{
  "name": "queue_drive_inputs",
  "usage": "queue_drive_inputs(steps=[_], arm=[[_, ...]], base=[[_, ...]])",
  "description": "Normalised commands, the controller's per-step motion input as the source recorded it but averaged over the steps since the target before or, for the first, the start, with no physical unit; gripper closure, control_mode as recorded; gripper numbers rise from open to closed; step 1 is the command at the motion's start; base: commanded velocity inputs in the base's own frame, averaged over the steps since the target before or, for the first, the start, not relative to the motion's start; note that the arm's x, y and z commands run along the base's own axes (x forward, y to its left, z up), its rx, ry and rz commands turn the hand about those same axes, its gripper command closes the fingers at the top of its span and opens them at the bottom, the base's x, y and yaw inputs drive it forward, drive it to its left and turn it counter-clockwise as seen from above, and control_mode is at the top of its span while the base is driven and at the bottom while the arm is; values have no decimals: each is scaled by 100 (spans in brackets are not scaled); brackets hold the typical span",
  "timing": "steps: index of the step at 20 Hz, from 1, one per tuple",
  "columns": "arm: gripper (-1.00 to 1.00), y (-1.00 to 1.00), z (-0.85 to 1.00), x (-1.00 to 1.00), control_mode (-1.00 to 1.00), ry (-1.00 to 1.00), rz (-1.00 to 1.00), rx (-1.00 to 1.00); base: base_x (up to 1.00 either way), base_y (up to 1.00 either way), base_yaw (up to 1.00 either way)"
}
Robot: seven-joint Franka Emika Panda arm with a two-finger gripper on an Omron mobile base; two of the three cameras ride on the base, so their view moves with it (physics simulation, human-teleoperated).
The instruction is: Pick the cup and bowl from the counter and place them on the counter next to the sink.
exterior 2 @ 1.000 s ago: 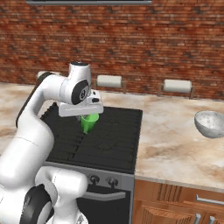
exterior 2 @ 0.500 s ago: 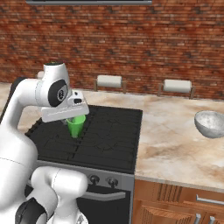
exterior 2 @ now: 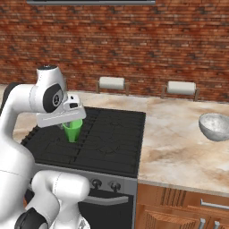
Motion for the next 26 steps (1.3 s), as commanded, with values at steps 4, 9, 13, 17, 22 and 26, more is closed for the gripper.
queue_drive_inputs(steps=[4, 9, 13, 17, 22, 26], arm=[[100, 0, 0, 0, -100, 0, 0, 0], [100, 0, 0, 0, -100, 0, 0, 0], [100, 0, 0, 0, 100, 0, 0, 0], [100, 0, 0, 0, 100, 0, 0, 0], [100, 0, 0, 0, 100, 0, 0, 0], [100, 0, 0, 0, 100, 0, 0, 0]], base=[[0, 0, 0], [0, 0, 0], [0, 0, 0], [-13, 0, 0], [-92, 0, 0], [-74, 0, 0]])
